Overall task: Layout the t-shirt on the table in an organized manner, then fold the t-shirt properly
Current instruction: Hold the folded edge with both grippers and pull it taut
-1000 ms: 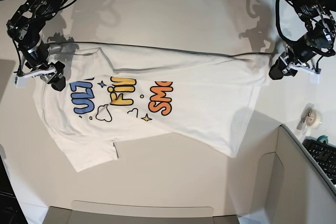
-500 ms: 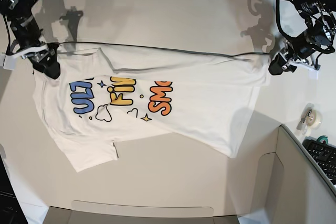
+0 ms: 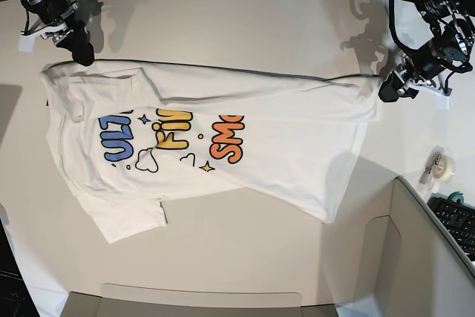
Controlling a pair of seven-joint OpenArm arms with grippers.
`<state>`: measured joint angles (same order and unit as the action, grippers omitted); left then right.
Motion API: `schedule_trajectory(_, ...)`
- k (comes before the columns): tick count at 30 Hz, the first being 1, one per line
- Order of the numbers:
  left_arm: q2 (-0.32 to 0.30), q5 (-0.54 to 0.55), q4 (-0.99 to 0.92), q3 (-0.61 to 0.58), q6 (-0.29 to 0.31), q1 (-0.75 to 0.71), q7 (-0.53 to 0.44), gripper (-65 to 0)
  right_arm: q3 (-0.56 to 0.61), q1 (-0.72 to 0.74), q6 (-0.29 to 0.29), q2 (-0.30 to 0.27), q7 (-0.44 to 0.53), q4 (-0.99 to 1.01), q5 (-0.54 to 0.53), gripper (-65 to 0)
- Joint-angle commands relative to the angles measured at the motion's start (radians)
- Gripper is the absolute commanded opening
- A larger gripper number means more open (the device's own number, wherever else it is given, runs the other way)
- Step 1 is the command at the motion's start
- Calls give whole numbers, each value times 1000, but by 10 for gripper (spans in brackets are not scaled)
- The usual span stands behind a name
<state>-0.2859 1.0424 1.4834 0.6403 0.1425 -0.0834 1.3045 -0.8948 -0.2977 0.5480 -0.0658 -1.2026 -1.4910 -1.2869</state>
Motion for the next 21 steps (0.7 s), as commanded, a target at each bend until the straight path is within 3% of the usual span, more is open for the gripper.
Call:
schedule_trajectory(1, -20, 20, 16, 2, 4, 9, -10, -429, -33, 2, 7, -10, 7, 13, 5, -264)
schedule_trajectory(5, -20, 20, 16, 2, 4, 7, -10, -429, -120, 21, -13, 24, 7, 14, 2, -263)
schedule_trajectory(11, -20, 20, 16, 2, 4, -11, -10, -429, -206, 16, -254, 82, 10, -89, 6, -261)
schedule_trajectory(21, -17, 20, 16, 2, 4, -13, 30, -429, -238, 25, -428, 123, 100, -253, 10, -260)
